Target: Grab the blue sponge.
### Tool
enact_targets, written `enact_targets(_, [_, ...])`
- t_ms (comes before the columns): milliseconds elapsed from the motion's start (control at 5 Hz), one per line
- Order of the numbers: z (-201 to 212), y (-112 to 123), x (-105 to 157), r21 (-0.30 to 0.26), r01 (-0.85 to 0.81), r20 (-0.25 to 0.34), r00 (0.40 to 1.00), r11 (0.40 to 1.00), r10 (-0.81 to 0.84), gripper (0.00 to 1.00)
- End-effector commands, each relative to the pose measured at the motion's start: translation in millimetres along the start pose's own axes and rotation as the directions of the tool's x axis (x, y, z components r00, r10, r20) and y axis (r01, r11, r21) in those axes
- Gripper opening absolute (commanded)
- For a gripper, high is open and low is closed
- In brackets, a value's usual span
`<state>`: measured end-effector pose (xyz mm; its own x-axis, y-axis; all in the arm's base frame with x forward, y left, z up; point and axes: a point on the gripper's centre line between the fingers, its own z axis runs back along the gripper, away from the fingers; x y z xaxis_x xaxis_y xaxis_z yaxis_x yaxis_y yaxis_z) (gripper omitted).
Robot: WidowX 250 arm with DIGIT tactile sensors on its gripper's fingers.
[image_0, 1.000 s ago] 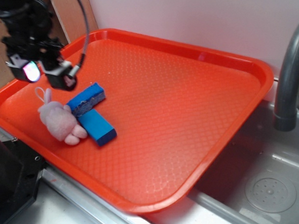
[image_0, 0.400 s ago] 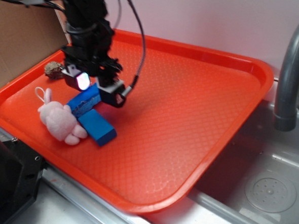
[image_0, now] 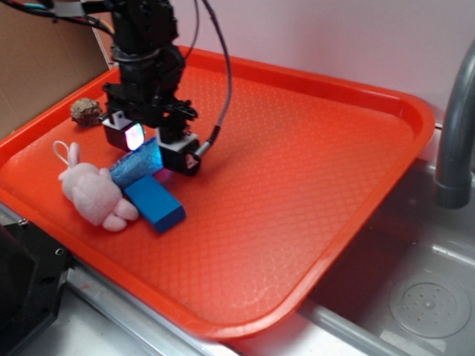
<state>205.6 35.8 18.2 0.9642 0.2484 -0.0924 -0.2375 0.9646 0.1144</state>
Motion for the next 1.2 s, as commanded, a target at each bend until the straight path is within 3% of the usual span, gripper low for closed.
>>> enact_targets(0, [3.4, 10.2, -8.5, -0.011, 0.001, 0.017, 1.0, 1.0, -0.001, 1.0])
enact_targets(200, [-5.4, 2.2, -10.2, 0.003, 0.011, -0.005, 1.0, 1.0, -0.011, 0.94])
enact_targets(400, [-13.6, 0.0, -10.6, 0.004, 0.004, -0.031, 1.0, 1.0, -0.004, 0.0])
enact_targets(600, [6.0, -1.6, -11.0, -0.029, 0.005, 0.008, 1.0, 1.0, -0.004, 0.0])
enact_targets(800, [59.4, -27.8, -7.3, -0.034, 0.011, 0.13, 0.992, 0.999, -0.006, 0.0])
enact_targets(1000, [115.7, -49.0, -3.8, -0.105, 0.089, 0.245, 0.968, 0.991, -0.061, 0.0])
